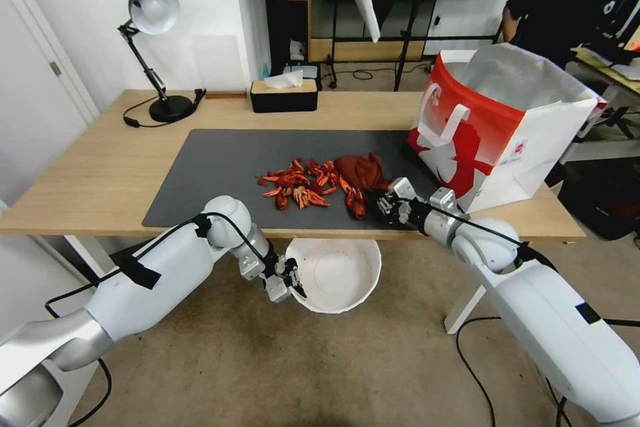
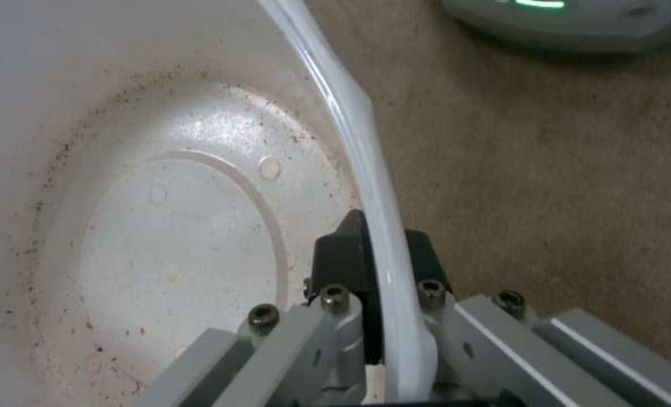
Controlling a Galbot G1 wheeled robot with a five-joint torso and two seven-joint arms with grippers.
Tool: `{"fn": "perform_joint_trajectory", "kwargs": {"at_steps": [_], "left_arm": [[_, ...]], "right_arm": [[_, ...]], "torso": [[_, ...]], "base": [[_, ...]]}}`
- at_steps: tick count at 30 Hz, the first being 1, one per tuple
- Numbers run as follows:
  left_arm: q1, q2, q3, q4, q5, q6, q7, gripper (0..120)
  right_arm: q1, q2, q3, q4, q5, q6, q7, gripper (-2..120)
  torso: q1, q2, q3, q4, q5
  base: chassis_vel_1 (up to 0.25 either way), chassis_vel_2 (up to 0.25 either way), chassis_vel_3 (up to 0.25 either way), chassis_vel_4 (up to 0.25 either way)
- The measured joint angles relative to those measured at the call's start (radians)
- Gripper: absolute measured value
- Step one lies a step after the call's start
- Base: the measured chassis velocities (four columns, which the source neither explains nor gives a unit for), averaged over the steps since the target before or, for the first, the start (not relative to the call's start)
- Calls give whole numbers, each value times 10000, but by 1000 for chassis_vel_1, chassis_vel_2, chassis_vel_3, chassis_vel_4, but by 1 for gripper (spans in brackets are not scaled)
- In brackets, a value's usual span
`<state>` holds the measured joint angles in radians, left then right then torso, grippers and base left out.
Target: Sweep shrimp from table into container with towel, then put container into takeout bag.
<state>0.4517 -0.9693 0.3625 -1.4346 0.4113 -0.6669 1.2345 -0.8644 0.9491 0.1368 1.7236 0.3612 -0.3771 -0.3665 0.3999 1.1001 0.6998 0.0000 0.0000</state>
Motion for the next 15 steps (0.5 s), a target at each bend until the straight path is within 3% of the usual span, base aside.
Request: {"fn": "perform_joint_trajectory", "kwargs": {"at_steps": [15], "left_arm": [[6,39,37,-40,-7,-25,-75,0]], "right_arm": [[-672,-212,286,837,747,-351,241,0]], "torso": [[0,-1,3,0,0]], "base": [[0,0,0,0]]}}
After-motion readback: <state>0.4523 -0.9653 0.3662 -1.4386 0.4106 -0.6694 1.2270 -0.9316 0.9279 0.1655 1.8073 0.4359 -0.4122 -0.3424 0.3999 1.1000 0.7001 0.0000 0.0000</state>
